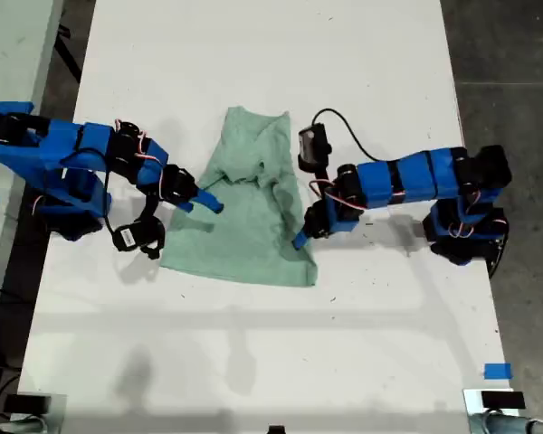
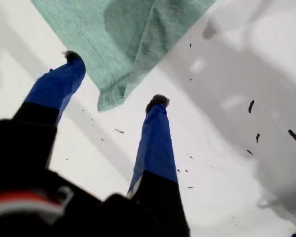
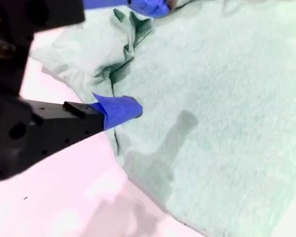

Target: Fold tshirt

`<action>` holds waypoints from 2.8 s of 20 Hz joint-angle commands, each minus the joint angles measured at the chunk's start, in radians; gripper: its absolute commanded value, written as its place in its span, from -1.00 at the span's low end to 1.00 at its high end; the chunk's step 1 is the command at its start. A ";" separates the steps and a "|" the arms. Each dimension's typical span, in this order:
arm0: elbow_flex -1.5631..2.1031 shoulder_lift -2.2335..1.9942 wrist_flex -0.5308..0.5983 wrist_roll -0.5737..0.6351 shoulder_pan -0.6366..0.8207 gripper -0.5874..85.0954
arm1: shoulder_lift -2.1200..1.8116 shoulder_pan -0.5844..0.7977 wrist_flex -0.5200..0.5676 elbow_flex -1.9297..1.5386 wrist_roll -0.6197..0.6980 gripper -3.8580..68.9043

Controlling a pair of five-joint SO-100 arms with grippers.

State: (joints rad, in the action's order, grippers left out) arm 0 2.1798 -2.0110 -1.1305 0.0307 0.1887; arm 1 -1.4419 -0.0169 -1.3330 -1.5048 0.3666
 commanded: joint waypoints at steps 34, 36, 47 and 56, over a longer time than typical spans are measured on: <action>-0.002 -0.067 0.046 -0.032 -0.052 -0.36 | 0.273 -0.023 0.104 0.385 0.028 -0.94; -0.002 -0.071 0.046 -0.031 -0.051 -0.36 | 0.387 -0.018 0.146 0.449 0.012 -0.94; -0.006 -0.081 -0.003 -0.064 -0.038 -0.35 | 0.267 0.037 -0.193 0.730 0.052 -0.04; -0.040 -0.083 -0.038 -0.084 -0.031 -0.35 | 0.293 0.026 -0.236 0.713 0.097 -0.17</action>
State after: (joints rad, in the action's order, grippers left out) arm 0 2.1875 -2.0433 -1.1536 -0.0322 0.1457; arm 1 -1.1290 0.0169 -1.5708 -0.8483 0.4571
